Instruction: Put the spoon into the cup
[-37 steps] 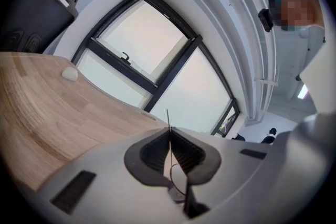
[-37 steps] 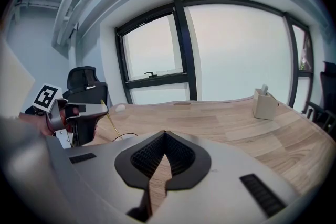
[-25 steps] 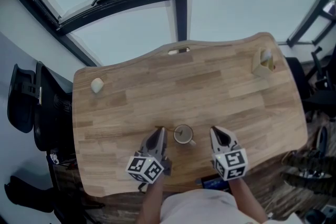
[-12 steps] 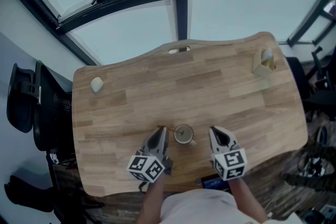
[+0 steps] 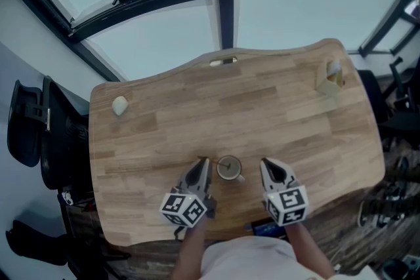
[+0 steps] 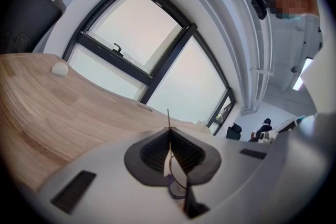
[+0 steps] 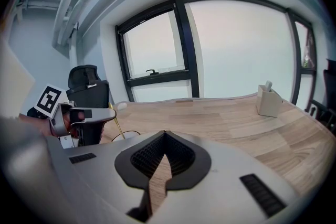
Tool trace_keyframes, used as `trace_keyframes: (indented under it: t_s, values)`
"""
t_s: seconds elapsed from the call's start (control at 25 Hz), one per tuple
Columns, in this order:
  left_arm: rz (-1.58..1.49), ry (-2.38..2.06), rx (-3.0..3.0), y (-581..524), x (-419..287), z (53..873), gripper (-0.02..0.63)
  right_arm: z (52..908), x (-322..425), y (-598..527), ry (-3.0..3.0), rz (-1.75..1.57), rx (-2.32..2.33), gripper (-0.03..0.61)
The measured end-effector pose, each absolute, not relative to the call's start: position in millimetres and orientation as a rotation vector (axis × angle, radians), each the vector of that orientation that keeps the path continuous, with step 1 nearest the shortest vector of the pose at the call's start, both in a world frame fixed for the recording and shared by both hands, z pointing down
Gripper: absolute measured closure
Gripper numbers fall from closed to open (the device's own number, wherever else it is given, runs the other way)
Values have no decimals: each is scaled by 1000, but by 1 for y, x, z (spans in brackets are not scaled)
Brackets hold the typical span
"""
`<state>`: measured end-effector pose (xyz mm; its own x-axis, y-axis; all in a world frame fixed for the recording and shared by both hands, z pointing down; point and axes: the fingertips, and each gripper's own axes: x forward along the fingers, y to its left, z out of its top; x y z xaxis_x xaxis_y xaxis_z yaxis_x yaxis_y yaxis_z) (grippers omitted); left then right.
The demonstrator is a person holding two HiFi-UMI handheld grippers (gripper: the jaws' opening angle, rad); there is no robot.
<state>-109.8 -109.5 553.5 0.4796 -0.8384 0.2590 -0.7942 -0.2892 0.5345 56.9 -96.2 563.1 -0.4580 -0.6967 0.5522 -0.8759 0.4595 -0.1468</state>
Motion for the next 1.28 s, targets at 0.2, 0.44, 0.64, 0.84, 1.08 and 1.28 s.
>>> trace_keyframes:
  t_s: [0.2, 0.44, 0.64, 0.84, 1.08, 1.28]
  values:
    - [-96, -1332, 2105, -109, -107, 558, 612, 561, 59, -102, -2313, 569, 1353, 581]
    - [-89, -1324, 2100, -109, -106, 562, 612, 565, 60, -100, -2303, 582, 1350, 581]
    - [-105, -1317, 2087, -109, -105, 564, 612, 570, 63, -99, -2300, 582, 1361, 581]
    - [-100, -1319, 2087, -110, -105, 566, 612, 569, 62, -99, -2289, 593, 1366, 581]
    - [-52, -1332, 2103, -110, -102, 570, 611, 570, 61, -100, -2294, 602, 1362, 581]
    - [-31, -1342, 2102, -111, -102, 572, 611, 569, 62, -101, -2296, 600, 1367, 581]
